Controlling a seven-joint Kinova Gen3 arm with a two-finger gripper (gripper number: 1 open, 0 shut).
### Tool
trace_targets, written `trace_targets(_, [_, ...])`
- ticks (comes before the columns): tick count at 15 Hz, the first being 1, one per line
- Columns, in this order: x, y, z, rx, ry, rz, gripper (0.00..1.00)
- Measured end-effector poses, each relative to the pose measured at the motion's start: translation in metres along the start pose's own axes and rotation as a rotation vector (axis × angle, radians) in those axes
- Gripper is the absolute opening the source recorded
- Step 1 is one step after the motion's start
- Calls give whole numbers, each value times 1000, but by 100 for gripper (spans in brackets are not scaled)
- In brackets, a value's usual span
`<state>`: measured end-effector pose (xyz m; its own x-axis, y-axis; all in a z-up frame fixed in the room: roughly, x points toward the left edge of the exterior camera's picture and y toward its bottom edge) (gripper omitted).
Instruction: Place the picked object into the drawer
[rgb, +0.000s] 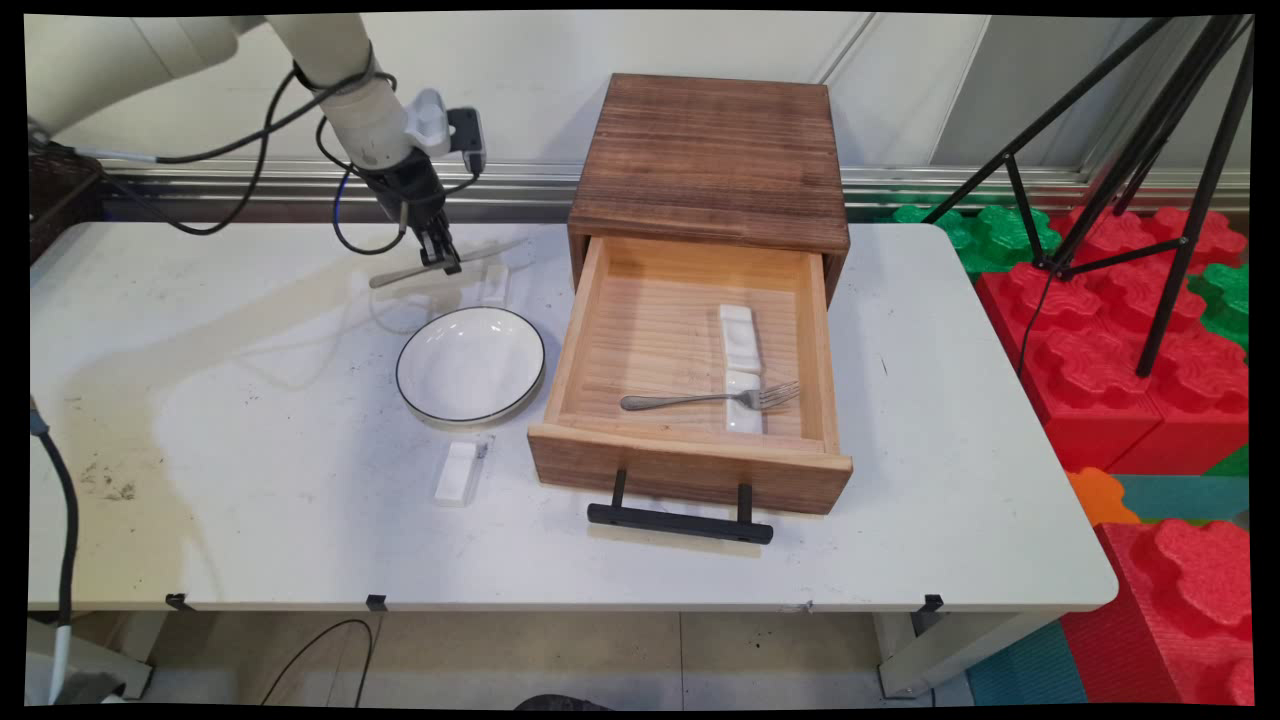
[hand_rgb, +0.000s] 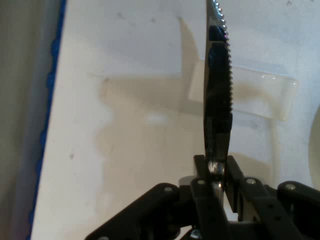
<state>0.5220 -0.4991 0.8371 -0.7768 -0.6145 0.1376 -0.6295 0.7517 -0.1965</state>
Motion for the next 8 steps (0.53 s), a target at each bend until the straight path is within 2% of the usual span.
trace_targets(4, [-4, 11, -34, 77, 20, -62, 0])
trace_targets(8, [-4, 23, -62, 120, 39, -103, 0])
